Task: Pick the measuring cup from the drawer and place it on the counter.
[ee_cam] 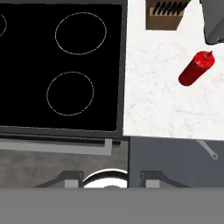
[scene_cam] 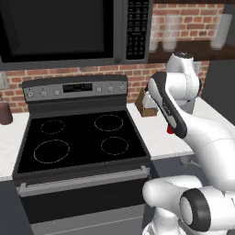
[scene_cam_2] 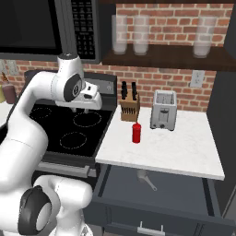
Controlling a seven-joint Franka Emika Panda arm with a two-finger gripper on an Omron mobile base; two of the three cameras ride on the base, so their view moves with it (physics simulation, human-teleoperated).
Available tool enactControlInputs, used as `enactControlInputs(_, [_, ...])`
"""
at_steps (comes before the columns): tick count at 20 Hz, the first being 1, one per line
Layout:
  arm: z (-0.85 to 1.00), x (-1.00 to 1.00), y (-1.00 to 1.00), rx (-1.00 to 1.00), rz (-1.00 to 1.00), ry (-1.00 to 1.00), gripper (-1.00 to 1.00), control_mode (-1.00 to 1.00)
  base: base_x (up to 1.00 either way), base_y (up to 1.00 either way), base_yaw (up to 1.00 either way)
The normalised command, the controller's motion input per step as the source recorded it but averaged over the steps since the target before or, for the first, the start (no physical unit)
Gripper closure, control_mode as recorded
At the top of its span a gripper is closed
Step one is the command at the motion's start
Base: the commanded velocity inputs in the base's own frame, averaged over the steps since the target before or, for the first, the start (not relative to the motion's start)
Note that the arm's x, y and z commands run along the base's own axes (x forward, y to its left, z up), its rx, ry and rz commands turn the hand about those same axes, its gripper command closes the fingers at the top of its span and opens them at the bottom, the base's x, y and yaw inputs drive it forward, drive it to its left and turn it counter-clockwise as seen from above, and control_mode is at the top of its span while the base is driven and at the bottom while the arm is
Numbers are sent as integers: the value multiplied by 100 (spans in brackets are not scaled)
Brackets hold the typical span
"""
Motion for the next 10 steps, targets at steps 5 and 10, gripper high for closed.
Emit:
enactControlInputs(5, [0, -22, -11, 0, 0, 0, -100, -100, 0, 0, 0])
enactControlInputs(10, [-27, -65, -25, -2, -5, -3, -100, -100, 0, 0, 0])
